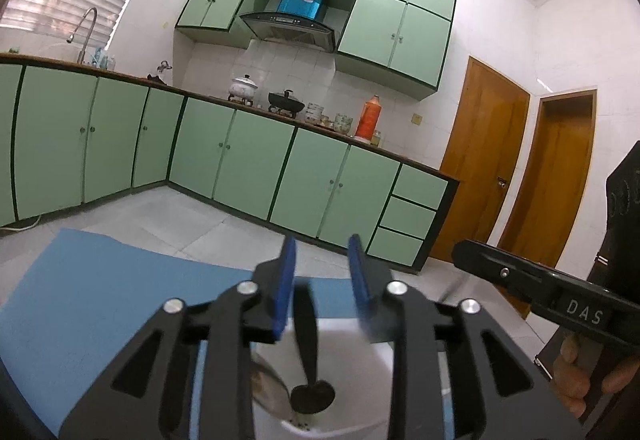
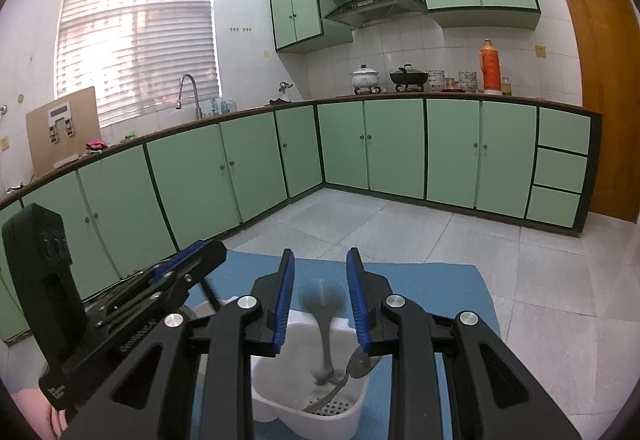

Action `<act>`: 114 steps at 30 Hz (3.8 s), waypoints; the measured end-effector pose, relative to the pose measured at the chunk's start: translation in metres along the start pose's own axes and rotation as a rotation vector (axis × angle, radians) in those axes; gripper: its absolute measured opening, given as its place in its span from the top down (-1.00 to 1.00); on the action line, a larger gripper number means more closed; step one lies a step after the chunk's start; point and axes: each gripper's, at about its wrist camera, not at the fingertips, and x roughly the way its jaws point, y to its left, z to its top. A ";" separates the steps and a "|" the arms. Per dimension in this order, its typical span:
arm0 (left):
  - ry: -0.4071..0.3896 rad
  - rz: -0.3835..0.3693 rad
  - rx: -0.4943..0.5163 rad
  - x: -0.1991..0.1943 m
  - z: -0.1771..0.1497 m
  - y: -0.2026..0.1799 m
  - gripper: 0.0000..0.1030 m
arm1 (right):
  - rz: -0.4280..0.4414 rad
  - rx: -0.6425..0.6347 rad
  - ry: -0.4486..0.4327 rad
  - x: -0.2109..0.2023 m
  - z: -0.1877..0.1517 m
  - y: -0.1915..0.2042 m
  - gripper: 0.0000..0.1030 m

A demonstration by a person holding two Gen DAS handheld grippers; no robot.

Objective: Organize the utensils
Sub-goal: 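Withdraw both open tools from the holder back over the chopsticks, then grasp a grey metal chopstick with the right tool while the left tool grasps a wooden chopstick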

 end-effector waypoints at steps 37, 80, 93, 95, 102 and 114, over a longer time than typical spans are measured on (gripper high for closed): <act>0.161 0.136 0.066 -0.182 -0.053 -0.021 -0.73 | -0.049 0.051 0.026 -0.136 -0.106 0.013 -0.16; 0.389 0.247 0.166 -0.237 -0.169 -0.031 -0.40 | -0.148 0.022 0.115 -0.194 -0.255 0.022 -0.02; 0.361 0.257 0.179 -0.236 -0.177 -0.040 0.17 | -0.192 -0.014 0.091 -0.193 -0.266 0.026 0.31; 0.356 0.259 0.182 -0.236 -0.178 -0.041 0.24 | -0.209 -0.027 0.080 -0.193 -0.267 0.028 0.39; 0.342 0.265 0.189 -0.239 -0.181 -0.047 0.55 | -0.233 -0.046 0.056 -0.193 -0.271 0.031 0.64; 0.311 0.295 0.155 -0.249 -0.173 -0.046 0.88 | -0.210 -0.026 0.065 -0.194 -0.265 0.028 0.86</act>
